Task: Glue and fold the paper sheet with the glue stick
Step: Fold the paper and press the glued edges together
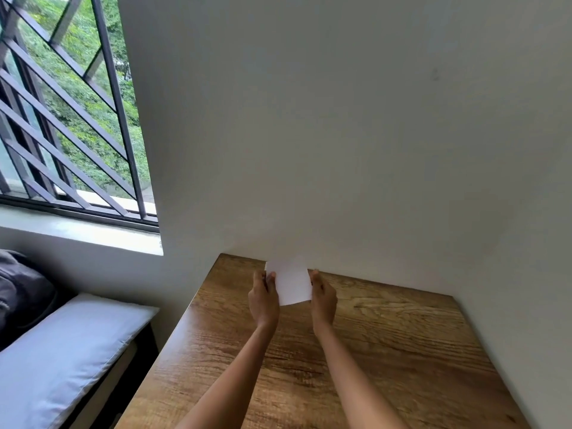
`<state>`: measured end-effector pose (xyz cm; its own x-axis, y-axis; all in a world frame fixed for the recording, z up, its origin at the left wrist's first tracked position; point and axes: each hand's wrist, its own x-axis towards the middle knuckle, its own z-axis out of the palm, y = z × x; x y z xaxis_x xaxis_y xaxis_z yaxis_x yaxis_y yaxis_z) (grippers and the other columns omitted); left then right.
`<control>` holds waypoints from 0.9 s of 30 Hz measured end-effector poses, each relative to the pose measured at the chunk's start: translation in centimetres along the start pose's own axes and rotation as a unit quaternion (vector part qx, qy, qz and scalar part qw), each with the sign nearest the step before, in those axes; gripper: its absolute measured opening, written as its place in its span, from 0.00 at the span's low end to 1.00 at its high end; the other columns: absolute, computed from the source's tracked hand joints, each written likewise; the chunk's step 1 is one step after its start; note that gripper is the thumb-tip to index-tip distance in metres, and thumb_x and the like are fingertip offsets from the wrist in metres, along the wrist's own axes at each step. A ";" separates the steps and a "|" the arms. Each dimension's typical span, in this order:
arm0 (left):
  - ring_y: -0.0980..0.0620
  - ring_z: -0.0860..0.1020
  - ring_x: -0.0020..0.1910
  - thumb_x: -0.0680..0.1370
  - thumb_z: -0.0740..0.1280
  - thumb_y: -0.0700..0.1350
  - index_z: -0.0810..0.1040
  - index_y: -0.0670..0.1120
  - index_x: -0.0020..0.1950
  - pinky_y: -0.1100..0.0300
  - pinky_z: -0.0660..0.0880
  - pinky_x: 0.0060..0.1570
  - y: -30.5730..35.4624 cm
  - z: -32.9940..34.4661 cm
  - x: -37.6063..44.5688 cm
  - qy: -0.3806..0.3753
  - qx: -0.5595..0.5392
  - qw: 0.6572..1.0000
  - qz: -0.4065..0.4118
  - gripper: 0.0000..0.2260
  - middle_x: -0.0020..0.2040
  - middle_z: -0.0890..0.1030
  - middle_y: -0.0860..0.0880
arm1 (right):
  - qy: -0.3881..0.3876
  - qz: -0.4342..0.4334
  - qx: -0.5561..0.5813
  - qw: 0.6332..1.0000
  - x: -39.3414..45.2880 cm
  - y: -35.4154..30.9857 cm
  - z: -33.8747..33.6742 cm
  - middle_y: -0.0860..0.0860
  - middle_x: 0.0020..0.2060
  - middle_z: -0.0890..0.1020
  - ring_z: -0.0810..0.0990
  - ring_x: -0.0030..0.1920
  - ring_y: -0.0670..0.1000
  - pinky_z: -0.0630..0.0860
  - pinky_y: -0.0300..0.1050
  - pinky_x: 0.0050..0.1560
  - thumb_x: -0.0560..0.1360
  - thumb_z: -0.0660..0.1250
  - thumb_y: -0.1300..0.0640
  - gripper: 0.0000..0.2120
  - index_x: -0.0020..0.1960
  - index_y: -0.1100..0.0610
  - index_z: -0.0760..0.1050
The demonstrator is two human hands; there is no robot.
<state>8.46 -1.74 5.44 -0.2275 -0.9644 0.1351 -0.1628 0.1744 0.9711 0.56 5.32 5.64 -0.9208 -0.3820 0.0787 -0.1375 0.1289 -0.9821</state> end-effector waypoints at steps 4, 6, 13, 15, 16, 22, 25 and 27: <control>0.50 0.77 0.31 0.80 0.58 0.48 0.70 0.41 0.47 0.62 0.68 0.24 0.2 -0.1 0.0 -0.008 0.002 1.000 0.016 0.11 0.37 0.78 0.47 | -0.149 0.007 -0.010 0.989 -0.2 -0.2 0.3 0.47 0.43 0.81 0.80 0.44 0.47 0.77 0.41 0.40 0.68 0.72 0.45 0.16 0.51 0.52 0.74; 0.48 0.77 0.32 0.80 0.58 0.48 0.70 0.40 0.47 0.61 0.69 0.25 0.1 -0.4 0.1 -0.002 0.007 1.000 0.018 0.11 0.37 0.78 0.47 | -0.171 0.007 -0.023 0.985 -0.4 0.0 0.3 0.47 0.44 0.80 0.80 0.44 0.47 0.78 0.39 0.39 0.68 0.73 0.48 0.18 0.54 0.52 0.73; 0.49 0.76 0.31 0.81 0.57 0.49 0.68 0.43 0.46 0.57 0.71 0.29 -0.1 -1.8 -0.3 0.012 -0.011 1.000 -0.005 0.10 0.35 0.77 0.47 | -0.145 0.010 0.047 0.988 -1.8 0.0 -0.6 0.51 0.28 0.77 0.73 0.25 0.46 0.68 0.36 0.24 0.76 0.63 0.46 0.15 0.39 0.56 0.75; 0.49 0.76 0.31 0.81 0.57 0.49 0.67 0.44 0.46 0.55 0.74 0.30 0.0 -2.0 -0.5 0.013 -0.020 1.000 -0.008 0.09 0.36 0.77 0.47 | -0.154 0.020 0.054 0.986 -2.6 -0.3 -0.2 0.51 0.34 0.79 0.76 0.29 0.46 0.70 0.35 0.26 0.73 0.68 0.47 0.12 0.45 0.56 0.75; 0.48 0.77 0.32 0.81 0.57 0.49 0.67 0.43 0.46 0.53 0.75 0.31 0.1 -2.1 -0.6 0.013 -0.024 1.000 -0.010 0.10 0.37 0.77 0.47 | -0.160 0.022 0.050 0.986 -3.0 -0.3 0.0 0.51 0.38 0.80 0.77 0.32 0.46 0.71 0.35 0.27 0.71 0.71 0.48 0.14 0.50 0.55 0.75; 0.48 0.77 0.31 0.81 0.57 0.50 0.68 0.43 0.47 0.57 0.73 0.28 -0.3 -3.2 -1.0 0.003 -0.031 1.000 -0.001 0.10 0.36 0.77 0.47 | -0.130 0.041 0.067 0.988 -4.9 0.5 0.4 0.52 0.32 0.79 0.76 0.29 0.45 0.72 0.35 0.26 0.76 0.65 0.50 0.12 0.49 0.59 0.77; 0.50 0.75 0.30 0.81 0.57 0.50 0.67 0.45 0.46 0.60 0.68 0.26 -0.5 -3.6 -1.1 -0.006 -0.032 0.999 -0.001 0.10 0.34 0.76 0.49 | -0.110 0.041 0.088 0.989 -5.4 0.5 -0.1 0.53 0.31 0.79 0.77 0.28 0.46 0.72 0.36 0.27 0.79 0.58 0.47 0.17 0.46 0.59 0.77; 0.50 0.75 0.30 0.80 0.57 0.50 0.66 0.46 0.44 0.60 0.68 0.25 -0.7 -3.9 -1.2 -0.022 -0.029 0.999 -0.001 0.10 0.34 0.76 0.50 | -0.107 0.038 0.084 0.990 -5.3 0.0 -0.7 0.53 0.32 0.79 0.76 0.28 0.45 0.72 0.36 0.27 0.77 0.59 0.44 0.18 0.43 0.57 0.77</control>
<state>12.56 -1.45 5.36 -0.2689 -0.9550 0.1250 -0.1085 0.1590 0.9813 5.20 8.01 5.36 -0.8255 -0.5641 -0.0173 0.0086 0.0181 -0.9998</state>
